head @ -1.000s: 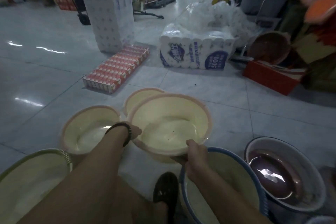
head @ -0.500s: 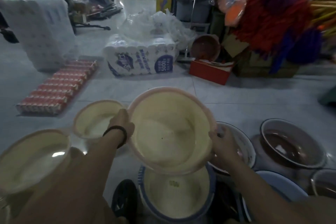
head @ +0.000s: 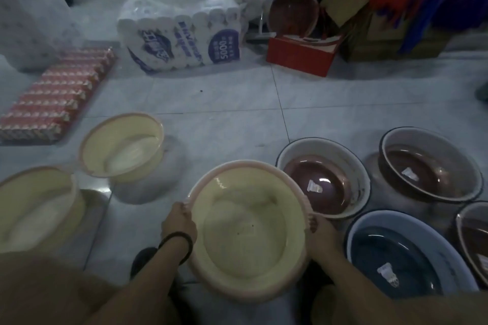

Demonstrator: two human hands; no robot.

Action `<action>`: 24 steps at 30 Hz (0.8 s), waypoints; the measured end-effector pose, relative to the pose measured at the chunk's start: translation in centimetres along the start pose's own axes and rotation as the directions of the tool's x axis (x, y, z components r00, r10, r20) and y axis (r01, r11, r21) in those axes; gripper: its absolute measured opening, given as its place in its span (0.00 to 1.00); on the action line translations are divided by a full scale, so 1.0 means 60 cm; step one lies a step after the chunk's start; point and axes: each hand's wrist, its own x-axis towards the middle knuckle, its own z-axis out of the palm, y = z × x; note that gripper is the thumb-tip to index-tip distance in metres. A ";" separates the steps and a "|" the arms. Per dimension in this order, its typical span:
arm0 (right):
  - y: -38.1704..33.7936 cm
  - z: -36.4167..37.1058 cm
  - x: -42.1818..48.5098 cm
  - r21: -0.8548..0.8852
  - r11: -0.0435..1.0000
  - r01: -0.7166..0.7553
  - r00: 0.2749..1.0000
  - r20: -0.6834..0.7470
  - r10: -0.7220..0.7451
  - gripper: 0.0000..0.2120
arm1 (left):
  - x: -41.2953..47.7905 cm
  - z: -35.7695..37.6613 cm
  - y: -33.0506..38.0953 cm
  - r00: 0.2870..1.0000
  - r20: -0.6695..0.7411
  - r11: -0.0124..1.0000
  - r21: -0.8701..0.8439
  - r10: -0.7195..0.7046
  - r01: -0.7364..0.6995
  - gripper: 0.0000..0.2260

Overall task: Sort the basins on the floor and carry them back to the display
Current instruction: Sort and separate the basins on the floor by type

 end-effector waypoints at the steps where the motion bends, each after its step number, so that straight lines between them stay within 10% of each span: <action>1: 0.004 0.006 0.004 -0.024 0.999 -0.026 0.999 0.021 0.027 0.13 | 0.004 0.010 -0.005 0.999 0.033 0.999 0.034 -0.005 0.004 0.11; 17: 0.024 0.053 0.042 -0.170 0.974 -0.152 0.952 0.240 0.191 0.28 | 0.051 0.045 -0.018 0.953 0.302 0.959 0.274 -0.020 -0.066 0.27; 24: -0.052 0.077 0.009 -0.338 0.939 -0.064 0.994 0.065 0.091 0.41 | 0.040 -0.018 0.042 0.943 0.332 0.890 0.436 -0.019 -0.136 0.25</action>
